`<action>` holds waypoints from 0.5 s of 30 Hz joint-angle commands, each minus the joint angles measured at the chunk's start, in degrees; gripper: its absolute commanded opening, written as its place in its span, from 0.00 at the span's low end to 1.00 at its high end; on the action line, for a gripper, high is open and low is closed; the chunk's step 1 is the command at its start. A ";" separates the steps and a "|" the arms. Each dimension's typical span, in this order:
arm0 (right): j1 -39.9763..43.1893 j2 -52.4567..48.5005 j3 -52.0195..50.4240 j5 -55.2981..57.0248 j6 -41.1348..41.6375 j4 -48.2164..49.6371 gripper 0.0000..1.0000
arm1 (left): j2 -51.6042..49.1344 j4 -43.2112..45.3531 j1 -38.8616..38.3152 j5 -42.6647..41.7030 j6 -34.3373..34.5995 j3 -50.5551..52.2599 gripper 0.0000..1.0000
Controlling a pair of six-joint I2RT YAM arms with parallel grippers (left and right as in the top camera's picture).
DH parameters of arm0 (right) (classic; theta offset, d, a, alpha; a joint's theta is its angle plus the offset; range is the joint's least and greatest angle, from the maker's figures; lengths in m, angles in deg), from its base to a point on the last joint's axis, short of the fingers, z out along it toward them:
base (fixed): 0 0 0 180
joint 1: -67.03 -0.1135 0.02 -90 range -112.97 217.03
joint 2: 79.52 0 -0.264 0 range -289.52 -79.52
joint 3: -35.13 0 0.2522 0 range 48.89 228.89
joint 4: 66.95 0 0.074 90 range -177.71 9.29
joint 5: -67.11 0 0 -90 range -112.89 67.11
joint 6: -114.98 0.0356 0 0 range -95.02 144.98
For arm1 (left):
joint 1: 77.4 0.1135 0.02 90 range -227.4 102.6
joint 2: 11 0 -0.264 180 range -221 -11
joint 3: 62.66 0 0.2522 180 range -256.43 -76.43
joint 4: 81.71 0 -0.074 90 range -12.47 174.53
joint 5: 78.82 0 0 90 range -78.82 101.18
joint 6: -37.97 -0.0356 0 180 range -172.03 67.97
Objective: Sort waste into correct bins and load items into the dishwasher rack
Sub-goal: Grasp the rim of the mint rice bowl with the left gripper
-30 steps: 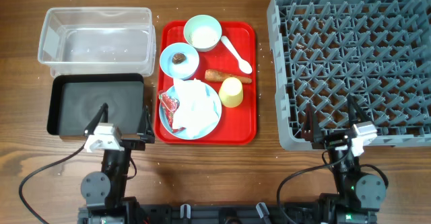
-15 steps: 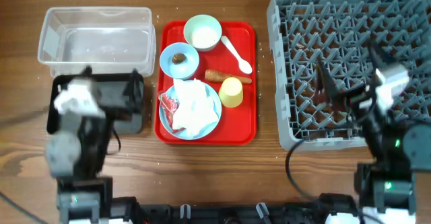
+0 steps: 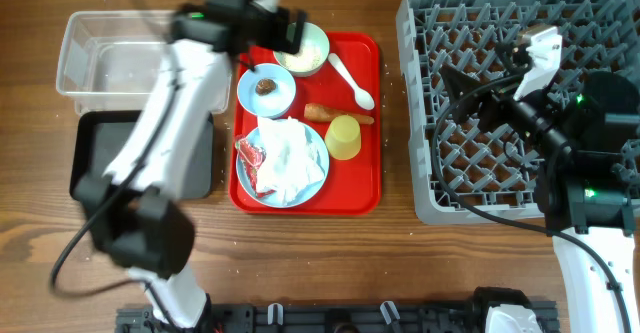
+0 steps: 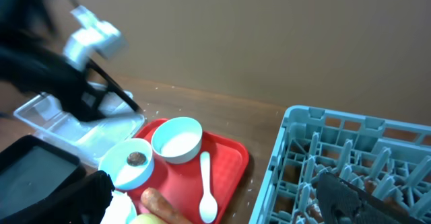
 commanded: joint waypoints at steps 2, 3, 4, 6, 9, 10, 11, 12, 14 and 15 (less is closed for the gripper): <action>-0.20 -0.20 1.62 -1.66 3.85 -4.17 1.00 | -8.00 -0.28 -6.47 0.35 -3.34 -1.07 1.00; -0.20 -0.50 1.62 -1.66 4.61 -5.46 1.00 | -9.79 1.36 -7.98 0.33 -3.58 -1.07 1.00; -0.20 -0.72 1.62 -1.62 4.46 -5.99 1.00 | -10.64 2.73 -8.81 0.33 -6.36 -1.07 1.00; -0.17 -1.77 1.62 -1.22 4.46 -6.49 1.00 | -12.52 5.79 -9.53 2.45 -8.09 -1.07 1.00; -0.20 -4.00 1.62 -1.25 4.63 -6.73 0.99 | -15.19 7.74 -8.31 2.93 -9.33 -1.07 0.90; -0.20 -5.07 1.62 -1.25 5.07 -6.93 0.97 | -16.11 8.33 -7.58 2.93 -9.31 -1.09 0.85; -0.20 -6.03 1.62 -1.25 6.03 -6.93 0.96 | -16.87 8.81 -6.75 2.91 -9.09 -1.07 0.80; -0.20 -6.73 1.62 -1.25 6.12 -6.93 0.95 | -17.57 9.27 -6.10 2.89 -9.09 -1.07 0.78; -0.20 -8.68 1.62 -1.27 6.54 -6.93 0.92 | -19.45 10.34 -5.35 2.91 -9.09 -1.07 0.70; -0.20 -9.27 1.62 -1.25 6.56 -6.93 0.91 | -20.41 10.58 -5.33 2.91 -9.09 -1.07 0.68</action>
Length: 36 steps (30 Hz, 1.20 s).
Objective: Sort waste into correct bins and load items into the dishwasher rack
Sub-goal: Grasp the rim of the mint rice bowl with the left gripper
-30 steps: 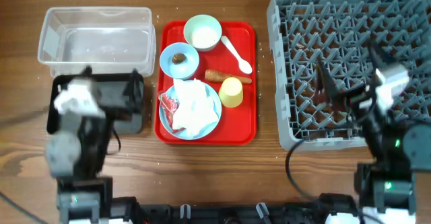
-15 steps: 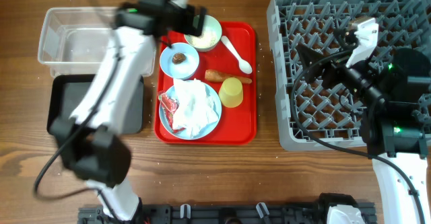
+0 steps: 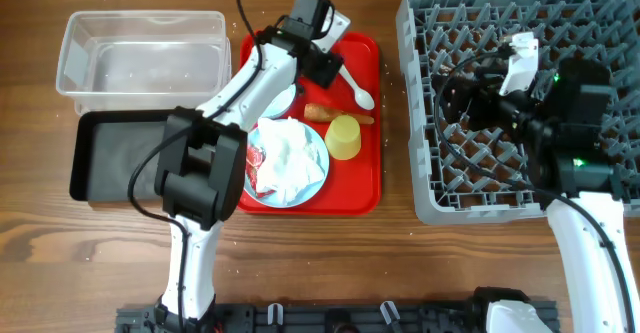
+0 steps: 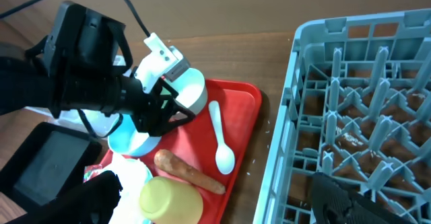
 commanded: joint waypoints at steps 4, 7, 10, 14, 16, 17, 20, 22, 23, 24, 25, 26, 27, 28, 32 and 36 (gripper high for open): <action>-0.20 -1.40 1.27 -0.94 1.09 0.00 0.89 | -3.69 1.18 0.09 0.31 -0.42 -0.76 0.45; -0.20 -1.40 1.27 -0.92 1.05 0.00 0.88 | -5.11 1.20 0.09 0.33 0.66 -0.76 0.32; -0.17 -1.40 1.27 -0.92 1.05 0.02 0.88 | -5.11 1.38 0.09 0.33 0.66 -0.76 0.27; -0.17 -1.40 1.27 -0.92 1.05 0.13 0.88 | -4.85 2.36 -0.66 0.31 1.11 -0.79 0.14; -0.17 -1.40 1.27 -0.92 1.05 0.24 0.88 | -3.74 3.06 -1.22 0.33 1.11 -0.79 0.15; -0.17 -1.40 1.27 -0.92 1.03 0.24 0.88 | -3.43 3.23 -1.38 0.33 1.11 -0.79 0.20; -0.17 -1.40 1.27 -0.92 1.03 0.26 0.89 | -2.80 3.41 -1.49 0.33 1.11 -0.79 0.32; -0.17 -1.40 1.27 -0.90 1.03 0.26 0.89 | -2.58 3.28 -1.55 0.33 1.11 -0.79 0.32; -0.17 -1.40 1.27 -0.90 1.03 0.28 0.89 | -2.19 3.30 -1.55 0.35 1.09 -0.79 0.32; -0.17 -1.40 1.27 -0.90 1.01 0.31 0.89 | -1.66 3.30 -1.53 0.44 1.11 -0.79 0.32; -0.17 -1.40 1.27 -0.90 0.83 0.46 0.89 | -0.92 3.26 -1.53 1.40 1.14 -0.79 0.32; -0.17 -1.40 1.27 -0.90 0.85 0.48 0.89 | -0.26 3.26 -1.55 2.84 1.25 -0.79 0.31; -0.17 -1.40 1.27 -0.90 0.83 0.46 0.89 | 0.35 3.26 -1.60 3.39 1.36 -0.79 0.31; -0.17 -1.40 1.27 -0.90 0.81 0.48 0.89 | 0.76 3.26 -1.60 3.34 1.53 -0.79 0.31; -0.17 -1.40 1.27 -0.90 0.85 0.94 0.89 | 1.44 2.69 -1.60 3.32 1.55 -0.79 0.28; -0.17 -1.40 1.27 -0.92 0.87 1.49 0.89 | 1.16 0.48 -1.38 3.30 1.55 0.00 0.26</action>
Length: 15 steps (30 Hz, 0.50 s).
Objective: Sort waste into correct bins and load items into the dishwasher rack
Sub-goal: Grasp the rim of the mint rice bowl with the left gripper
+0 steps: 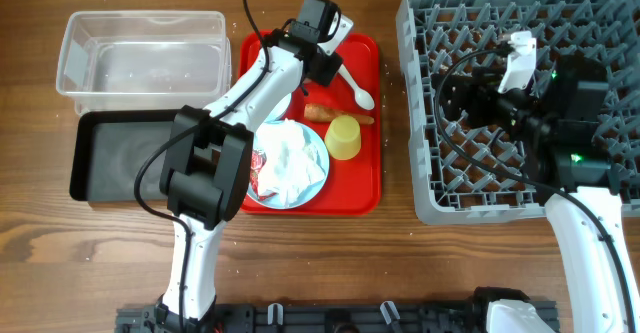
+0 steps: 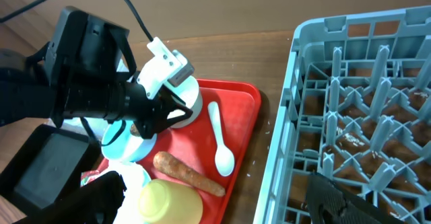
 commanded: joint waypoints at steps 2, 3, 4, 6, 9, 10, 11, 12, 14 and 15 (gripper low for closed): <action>-0.17 -0.33 1.27 -0.92 0.20 0.46 0.89 | 0.39 0.00 0.04 0.31 1.44 0.13 0.25; -0.17 -0.33 1.27 -0.92 0.20 0.46 0.89 | -0.20 0.02 0.04 -0.11 1.46 0.13 0.24; -0.17 -0.33 1.27 -0.90 0.22 0.44 0.89 | -0.42 0.02 -0.02 -0.72 1.46 0.13 0.23; -0.17 -0.33 1.27 -0.90 0.20 0.46 0.89 | -0.72 0.02 0.00 -1.62 1.44 0.13 0.21; -0.17 -0.33 1.27 -0.92 0.22 0.48 0.89 | -0.87 0.52 0.00 -1.62 1.44 0.13 0.20; -0.17 -0.33 1.27 -0.92 0.22 0.48 0.89 | -1.38 0.68 0.00 -1.62 1.44 0.13 0.20; -0.17 -0.33 1.27 -0.92 0.22 0.46 0.89 | -1.73 0.66 0.00 -1.64 1.46 0.13 0.20; -0.17 -0.33 1.27 -0.92 0.20 0.46 0.89 | -2.45 0.66 0.00 -1.64 1.46 0.13 0.20; -0.17 -0.33 1.27 -0.90 0.20 0.52 0.89 | -3.52 0.70 0.00 -1.62 1.46 0.13 0.20; -0.17 -0.33 1.27 -0.90 0.20 0.52 0.89 | -3.74 0.70 0.00 -1.62 1.46 0.13 0.20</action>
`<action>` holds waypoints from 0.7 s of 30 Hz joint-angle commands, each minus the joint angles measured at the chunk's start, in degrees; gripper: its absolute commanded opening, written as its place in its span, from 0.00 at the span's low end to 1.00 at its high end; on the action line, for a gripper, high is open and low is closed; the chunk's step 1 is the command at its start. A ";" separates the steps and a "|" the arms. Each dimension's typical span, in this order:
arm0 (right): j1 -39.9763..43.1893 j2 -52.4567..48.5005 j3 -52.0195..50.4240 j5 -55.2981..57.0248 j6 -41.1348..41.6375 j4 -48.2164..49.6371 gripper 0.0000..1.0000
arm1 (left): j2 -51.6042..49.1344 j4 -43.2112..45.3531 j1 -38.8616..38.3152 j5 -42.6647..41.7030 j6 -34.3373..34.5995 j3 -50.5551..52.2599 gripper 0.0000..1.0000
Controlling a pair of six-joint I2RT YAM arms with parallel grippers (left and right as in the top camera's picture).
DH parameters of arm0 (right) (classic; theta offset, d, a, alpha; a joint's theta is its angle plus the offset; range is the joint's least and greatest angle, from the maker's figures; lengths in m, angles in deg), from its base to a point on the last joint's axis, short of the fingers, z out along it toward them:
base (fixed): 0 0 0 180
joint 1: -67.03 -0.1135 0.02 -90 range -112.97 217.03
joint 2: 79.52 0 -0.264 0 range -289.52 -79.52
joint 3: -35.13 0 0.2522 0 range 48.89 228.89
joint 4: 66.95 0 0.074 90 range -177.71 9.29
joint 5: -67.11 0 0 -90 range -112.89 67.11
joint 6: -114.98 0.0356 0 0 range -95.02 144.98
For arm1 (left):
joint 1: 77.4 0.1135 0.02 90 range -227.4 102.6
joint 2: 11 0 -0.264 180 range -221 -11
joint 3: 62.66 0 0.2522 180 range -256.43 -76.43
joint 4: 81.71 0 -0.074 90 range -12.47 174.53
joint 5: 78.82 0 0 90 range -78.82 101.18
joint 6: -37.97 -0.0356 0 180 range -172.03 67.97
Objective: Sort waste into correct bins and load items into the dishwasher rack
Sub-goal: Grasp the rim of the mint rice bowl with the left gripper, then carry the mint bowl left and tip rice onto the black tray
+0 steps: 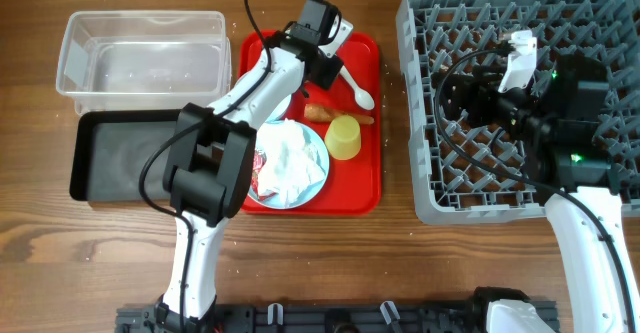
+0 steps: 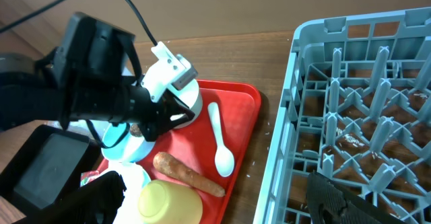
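On the red tray (image 1: 365, 178) lie a white spoon (image 1: 356, 86), a carrot (image 1: 335, 114), a yellow cup (image 1: 344, 137) on its side and a blue plate (image 1: 312, 188) heaped with crumpled napkin (image 1: 290, 158) and a red wrapper (image 1: 251, 163). My left gripper (image 2: 176, 114) is at the tray's back, shut on the rim of a white bowl (image 2: 193, 96) just above a small blue bowl (image 2: 124, 140). Over the left part of the grey dishwasher rack (image 1: 520, 188) hangs my right gripper (image 1: 452, 98), open and holding nothing.
A clear plastic bin (image 1: 140, 53) stands at the back left, with a black bin (image 1: 140, 158) in front of it. Both touch the tray's left side. The left arm stretches across the black bin and the tray's left edge.
The left gripper with the white bowl has shifted a trifle at the tray's back. The right gripper hangs where it was, open over the rack.
First my left arm was blurred above the tray's back edge, the white bowl standing free on the tray. Then the left gripper was at the bowl, which was tilted over the small blue bowl, and the right gripper was further left over the rack. Both have stayed so.
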 commanded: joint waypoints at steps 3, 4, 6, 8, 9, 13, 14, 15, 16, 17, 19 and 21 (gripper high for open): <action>-0.17 -0.33 1.27 -0.90 0.24 0.42 0.89 | -2.47 0.66 0.00 -0.68 0.52 0.13 0.20; -0.11 -0.33 1.27 -0.87 0.17 0.35 0.89 | -2.89 0.94 0.00 -0.68 0.55 0.13 0.17; -0.11 -0.33 1.27 -0.87 0.22 0.28 0.89 | -3.10 1.31 0.00 -0.68 0.55 0.13 0.04; -0.13 -0.33 1.27 -0.90 0.22 0.28 0.89 | -3.06 1.70 0.00 -0.66 0.55 0.13 0.04; -0.13 -0.33 1.27 -0.90 0.22 0.28 0.89 | -2.99 1.70 0.00 -0.66 0.52 0.13 0.04; -0.11 -0.33 1.27 -0.92 0.24 0.31 0.88 | 0.70 1.62 0.00 -0.39 2.36 0.13 0.04; -0.11 -0.33 1.27 -0.92 0.22 0.33 0.86 | 2.21 1.22 0.00 -0.44 4.09 0.13 0.04; -0.11 -0.33 1.27 -0.92 0.20 0.33 0.84 | 4.57 0.42 0.04 -0.42 6.82 0.13 0.04; -0.11 -0.33 1.27 -0.90 0.20 0.33 0.84 | 6.67 -0.35 0.04 -0.44 9.07 0.13 0.04; -0.07 -0.33 1.27 -0.90 0.20 0.31 0.84 | 8.79 -1.20 0.07 -0.46 11.26 0.13 0.04; -0.07 -0.33 1.27 -0.92 0.20 0.31 0.84 | 14.01 -4.07 0.11 -0.46 15.50 0.13 0.04; -0.07 -0.33 1.27 -0.92 0.20 0.31 0.84 | 20.35 -8.39 1.22 -0.57 19.76 0.13 0.04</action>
